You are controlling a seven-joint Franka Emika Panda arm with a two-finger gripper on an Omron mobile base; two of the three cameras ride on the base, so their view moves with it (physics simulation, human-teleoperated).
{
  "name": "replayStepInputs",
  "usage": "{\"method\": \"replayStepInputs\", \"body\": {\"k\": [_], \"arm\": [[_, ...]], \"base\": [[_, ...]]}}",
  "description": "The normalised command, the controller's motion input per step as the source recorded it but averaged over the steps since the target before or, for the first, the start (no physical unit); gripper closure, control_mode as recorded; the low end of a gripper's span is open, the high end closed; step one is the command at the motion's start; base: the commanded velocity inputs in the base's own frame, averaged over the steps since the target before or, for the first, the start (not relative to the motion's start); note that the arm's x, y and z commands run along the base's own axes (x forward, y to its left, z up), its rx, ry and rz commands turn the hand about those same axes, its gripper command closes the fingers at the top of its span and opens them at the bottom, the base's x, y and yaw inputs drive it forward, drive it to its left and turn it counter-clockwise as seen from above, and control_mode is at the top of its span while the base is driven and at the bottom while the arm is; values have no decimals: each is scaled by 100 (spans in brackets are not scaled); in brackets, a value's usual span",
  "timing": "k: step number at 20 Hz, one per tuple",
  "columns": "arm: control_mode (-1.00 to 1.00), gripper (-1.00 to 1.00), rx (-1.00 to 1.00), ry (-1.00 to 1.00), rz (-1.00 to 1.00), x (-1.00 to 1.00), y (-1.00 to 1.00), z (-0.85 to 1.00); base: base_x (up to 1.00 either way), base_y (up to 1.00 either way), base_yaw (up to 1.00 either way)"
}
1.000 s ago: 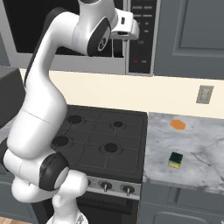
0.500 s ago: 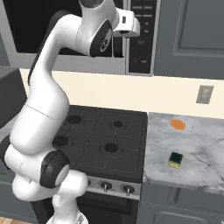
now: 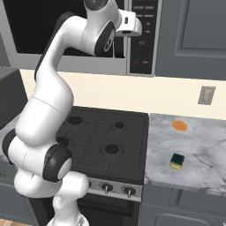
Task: Place the sponge inside the microwave to prepare for sanitizing.
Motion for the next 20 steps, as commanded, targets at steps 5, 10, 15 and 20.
{"method": "replayStepInputs", "body": {"k": [5,10,15,20], "arm": [[-100,100,0,-1,1,7,0,-1],[-100,100,0,-3,5,2,-1,-2],[-100,100,0,0,8,0,2,0],[-100,100,0,-2,0,-40,18,0]], "base": [[0,0,0],[0,0,0],[0,0,0],[0,0,0]]}}
